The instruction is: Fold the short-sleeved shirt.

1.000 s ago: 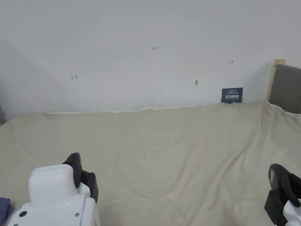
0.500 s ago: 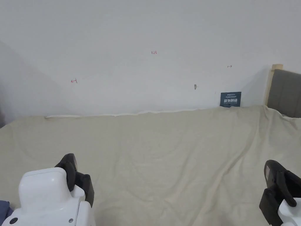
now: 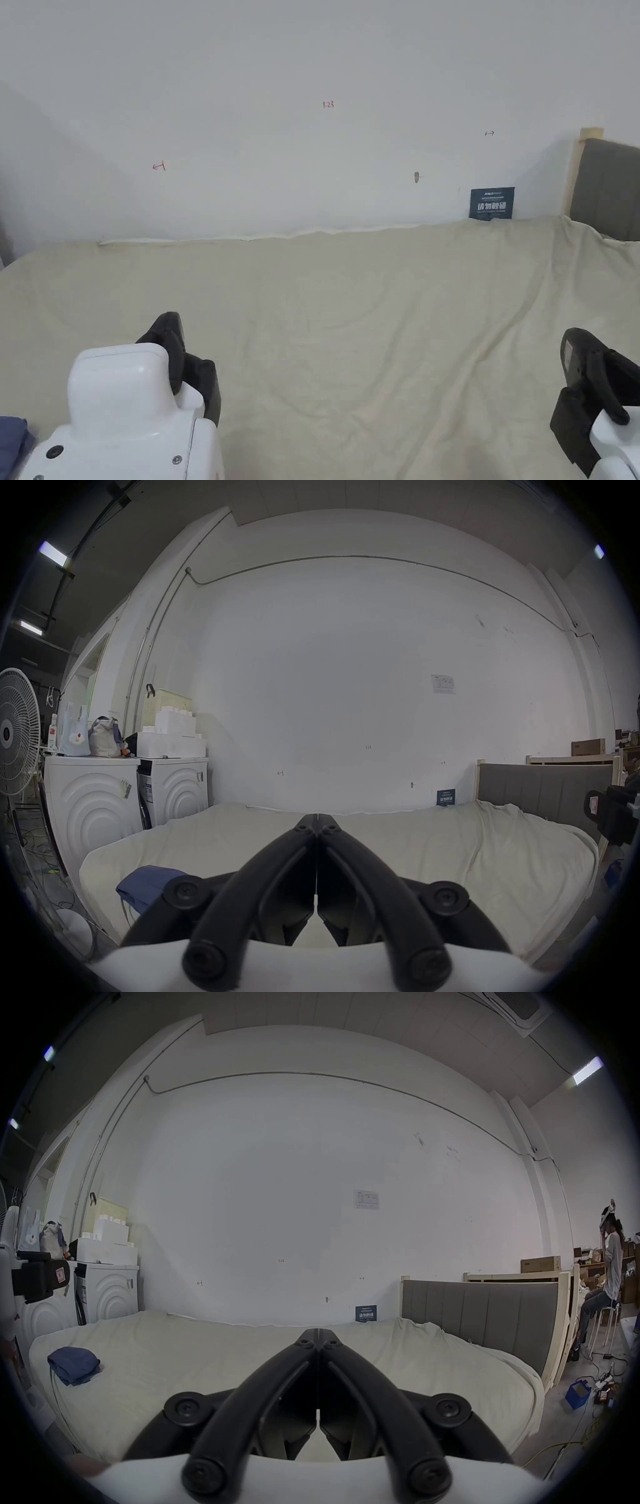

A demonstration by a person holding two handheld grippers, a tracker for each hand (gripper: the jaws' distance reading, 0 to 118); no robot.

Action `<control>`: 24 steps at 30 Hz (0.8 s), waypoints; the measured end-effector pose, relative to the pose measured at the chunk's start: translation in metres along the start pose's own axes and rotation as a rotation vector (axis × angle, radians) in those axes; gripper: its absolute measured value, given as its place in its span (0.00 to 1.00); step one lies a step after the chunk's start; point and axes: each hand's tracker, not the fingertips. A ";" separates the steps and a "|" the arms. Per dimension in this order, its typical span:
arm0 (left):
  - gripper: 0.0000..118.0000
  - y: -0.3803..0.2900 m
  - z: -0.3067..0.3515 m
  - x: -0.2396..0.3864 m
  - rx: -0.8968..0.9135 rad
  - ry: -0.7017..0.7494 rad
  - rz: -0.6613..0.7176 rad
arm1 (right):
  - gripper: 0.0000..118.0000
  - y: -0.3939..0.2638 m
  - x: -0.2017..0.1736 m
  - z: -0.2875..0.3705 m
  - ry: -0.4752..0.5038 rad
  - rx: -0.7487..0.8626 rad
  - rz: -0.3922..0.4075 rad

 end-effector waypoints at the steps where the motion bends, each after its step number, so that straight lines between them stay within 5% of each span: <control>1: 0.01 0.000 0.000 0.000 -0.001 -0.004 0.000 | 0.00 0.000 -0.001 0.000 -0.001 0.003 0.008; 3: 0.11 -0.001 0.000 0.000 -0.004 -0.017 0.005 | 0.07 0.000 -0.003 0.001 0.002 0.005 0.026; 7: 0.82 -0.003 -0.003 -0.004 -0.015 -0.050 0.050 | 0.91 -0.001 -0.003 -0.002 0.021 -0.007 0.015; 8: 0.93 -0.003 -0.003 -0.005 -0.011 -0.050 0.056 | 0.97 -0.002 -0.003 -0.001 0.017 0.001 0.003; 9: 1.00 -0.003 -0.002 -0.005 -0.005 -0.048 0.057 | 0.99 -0.002 -0.004 0.000 0.011 0.012 -0.003; 24: 1.00 -0.008 -0.012 0.008 -0.066 -0.077 -0.015 | 1.00 -0.013 -0.012 -0.013 0.034 -0.065 0.065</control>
